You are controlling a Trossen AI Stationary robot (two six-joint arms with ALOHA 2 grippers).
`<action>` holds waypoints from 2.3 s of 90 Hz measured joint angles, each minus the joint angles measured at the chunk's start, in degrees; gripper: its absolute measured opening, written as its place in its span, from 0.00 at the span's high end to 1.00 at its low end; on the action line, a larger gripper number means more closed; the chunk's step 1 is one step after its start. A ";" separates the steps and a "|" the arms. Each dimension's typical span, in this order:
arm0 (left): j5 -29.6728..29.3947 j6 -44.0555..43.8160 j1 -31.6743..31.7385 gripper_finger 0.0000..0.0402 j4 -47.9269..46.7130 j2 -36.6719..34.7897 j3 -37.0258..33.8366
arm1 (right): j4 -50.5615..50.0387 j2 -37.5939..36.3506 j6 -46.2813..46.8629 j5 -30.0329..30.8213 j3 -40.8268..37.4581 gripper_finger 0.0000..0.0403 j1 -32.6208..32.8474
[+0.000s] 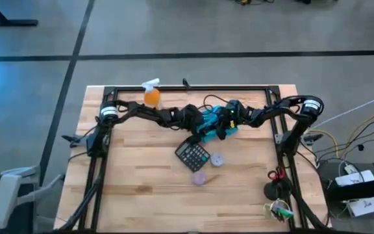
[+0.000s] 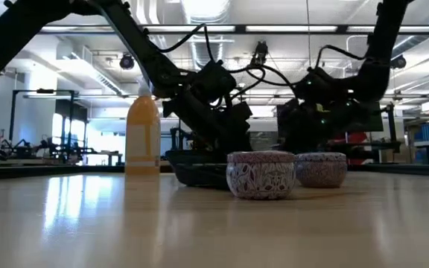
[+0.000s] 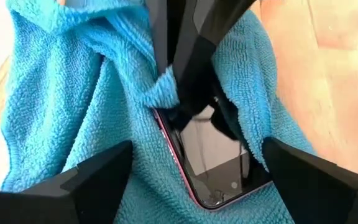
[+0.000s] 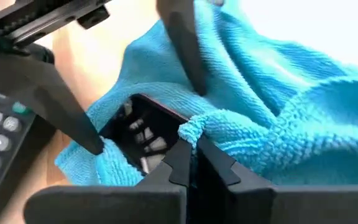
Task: Apply microfiber cloth
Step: Wipe the pink cellphone using the blue microfiber cloth
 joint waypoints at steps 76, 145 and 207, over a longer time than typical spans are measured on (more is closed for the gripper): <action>0.21 -0.91 0.00 0.14 -0.34 0.00 -0.22 | 18.15 -6.51 5.40 15.63 -10.52 1.00 16.07; 0.22 -1.15 -0.11 0.14 -0.25 0.00 -0.39 | 13.10 -5.70 9.39 39.87 -11.02 1.00 20.59; 0.12 -1.15 -0.15 0.14 0.44 0.00 -0.39 | 4.13 -5.70 5.68 22.65 -5.08 1.00 19.42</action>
